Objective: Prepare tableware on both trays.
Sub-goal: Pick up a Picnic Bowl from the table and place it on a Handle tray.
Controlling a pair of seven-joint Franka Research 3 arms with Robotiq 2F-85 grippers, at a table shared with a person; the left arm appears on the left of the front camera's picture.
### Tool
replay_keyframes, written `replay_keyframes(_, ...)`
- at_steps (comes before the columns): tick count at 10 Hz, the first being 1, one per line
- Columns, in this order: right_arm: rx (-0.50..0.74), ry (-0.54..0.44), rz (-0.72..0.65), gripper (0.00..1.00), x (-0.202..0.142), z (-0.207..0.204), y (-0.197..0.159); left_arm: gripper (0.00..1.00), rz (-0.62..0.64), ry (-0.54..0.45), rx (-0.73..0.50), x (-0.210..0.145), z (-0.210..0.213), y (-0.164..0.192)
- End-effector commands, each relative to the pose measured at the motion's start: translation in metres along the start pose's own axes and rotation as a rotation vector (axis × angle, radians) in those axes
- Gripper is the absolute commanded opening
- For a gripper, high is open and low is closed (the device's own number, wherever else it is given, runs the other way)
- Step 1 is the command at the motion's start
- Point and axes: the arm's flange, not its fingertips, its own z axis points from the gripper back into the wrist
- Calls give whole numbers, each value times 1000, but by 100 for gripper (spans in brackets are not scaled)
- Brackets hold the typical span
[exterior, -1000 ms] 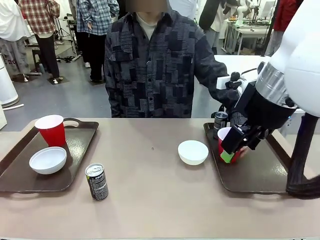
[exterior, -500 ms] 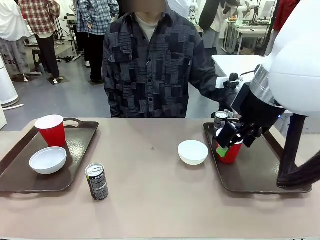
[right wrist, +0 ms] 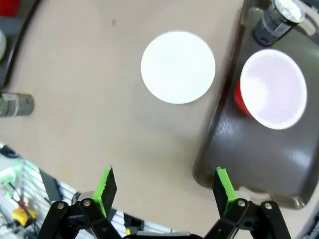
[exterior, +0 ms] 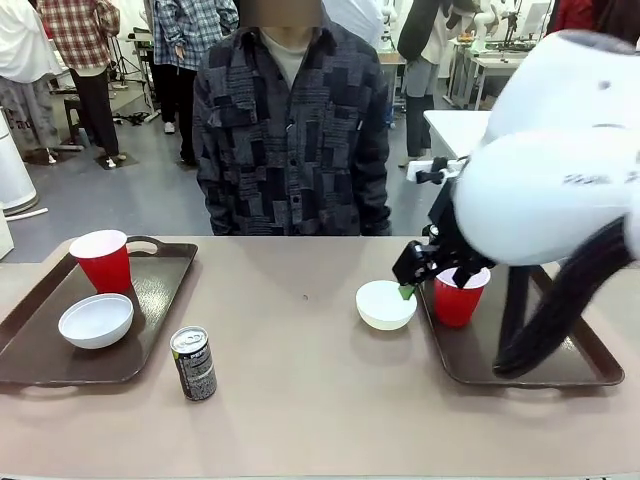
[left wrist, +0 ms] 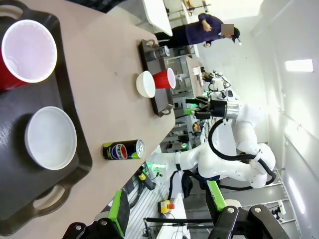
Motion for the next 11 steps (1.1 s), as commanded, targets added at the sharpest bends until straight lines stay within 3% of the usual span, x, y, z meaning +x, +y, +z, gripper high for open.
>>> replay_keyframes(1,33,11,-37,100,18,-14,8,82,10,-12,-11,1,1,-3)
replay_keyframes(2,0,0,0,100,0,0,0,82,10,-12,-11,1,1,-3)
replay_keyframes(7,11,-8,-12,100,7,-1,2,82,10,-12,-11,1,1,-3)
replay_keyframes(11,-127,36,-165,100,27,-54,16,82,10,-12,-11,1,1,-3)
